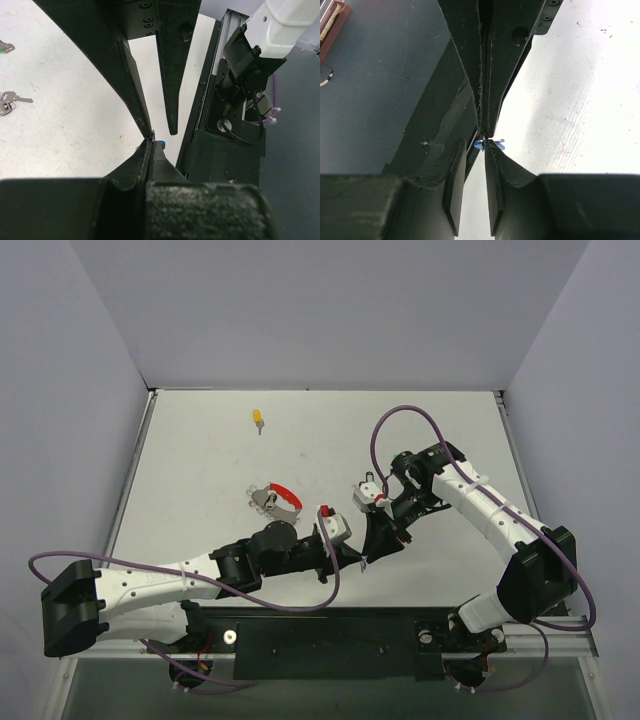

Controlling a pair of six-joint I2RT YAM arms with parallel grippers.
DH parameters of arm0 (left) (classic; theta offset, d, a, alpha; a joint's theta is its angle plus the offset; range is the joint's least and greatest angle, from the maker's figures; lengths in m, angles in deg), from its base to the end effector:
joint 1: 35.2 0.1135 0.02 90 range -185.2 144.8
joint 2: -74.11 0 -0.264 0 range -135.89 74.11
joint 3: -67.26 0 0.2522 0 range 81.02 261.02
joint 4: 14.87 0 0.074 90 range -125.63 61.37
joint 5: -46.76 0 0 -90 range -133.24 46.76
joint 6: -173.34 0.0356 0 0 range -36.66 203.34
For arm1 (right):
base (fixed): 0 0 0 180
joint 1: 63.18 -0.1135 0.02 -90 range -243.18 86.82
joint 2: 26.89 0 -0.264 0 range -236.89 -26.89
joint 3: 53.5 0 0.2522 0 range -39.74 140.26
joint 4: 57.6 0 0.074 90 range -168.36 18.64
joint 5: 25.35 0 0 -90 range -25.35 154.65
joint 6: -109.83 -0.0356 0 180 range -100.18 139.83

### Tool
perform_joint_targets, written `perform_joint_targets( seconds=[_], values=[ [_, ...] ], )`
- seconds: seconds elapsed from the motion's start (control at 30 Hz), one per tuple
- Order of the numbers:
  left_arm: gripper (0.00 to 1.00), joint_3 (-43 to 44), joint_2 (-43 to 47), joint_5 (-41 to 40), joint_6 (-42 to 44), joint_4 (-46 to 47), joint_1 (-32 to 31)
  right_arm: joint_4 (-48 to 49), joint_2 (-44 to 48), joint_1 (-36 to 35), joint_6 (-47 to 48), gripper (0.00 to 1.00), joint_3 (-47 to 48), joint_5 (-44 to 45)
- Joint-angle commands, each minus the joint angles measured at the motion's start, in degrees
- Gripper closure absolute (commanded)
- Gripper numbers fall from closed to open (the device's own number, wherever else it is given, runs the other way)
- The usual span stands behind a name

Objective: Put the keys on the keyring

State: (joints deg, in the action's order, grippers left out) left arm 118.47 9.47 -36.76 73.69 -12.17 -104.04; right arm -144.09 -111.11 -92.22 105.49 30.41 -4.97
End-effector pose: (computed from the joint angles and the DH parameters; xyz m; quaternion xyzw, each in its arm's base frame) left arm 0.0900 -0.2436 0.2731 0.4111 0.6508 -0.4366 0.4657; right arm 0.2027 0.1507 0.2885 -0.6996 0.4294 0.4915 0.2908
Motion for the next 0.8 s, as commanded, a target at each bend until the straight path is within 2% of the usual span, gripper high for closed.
perform_joint_targets(
  seconds=[0.0, 0.4, 0.7, 0.77],
  values=[
    [1.00, 0.69, 1.98, -0.68, -0.63, 4.36, 0.37, -1.01, -0.76, -0.58, -0.85, 0.84, 0.25, -0.69],
    [1.00, 0.43, 2.24, -1.03, -0.63, 4.36, 0.28, -0.05, -0.50, -0.49, -2.17, 0.95, 0.16, -0.51],
    [1.00, 0.43, 1.62, -1.12, -0.72, 4.01, 0.37, -0.13, 0.11, -0.41, -2.44, 0.95, 0.25, -0.86],
    [1.00, 0.34, 1.54, -1.12, -0.72, 4.01, 0.37, -0.13, 0.12, -0.41, -2.44, 1.00, 0.25, -0.86]
  ],
)
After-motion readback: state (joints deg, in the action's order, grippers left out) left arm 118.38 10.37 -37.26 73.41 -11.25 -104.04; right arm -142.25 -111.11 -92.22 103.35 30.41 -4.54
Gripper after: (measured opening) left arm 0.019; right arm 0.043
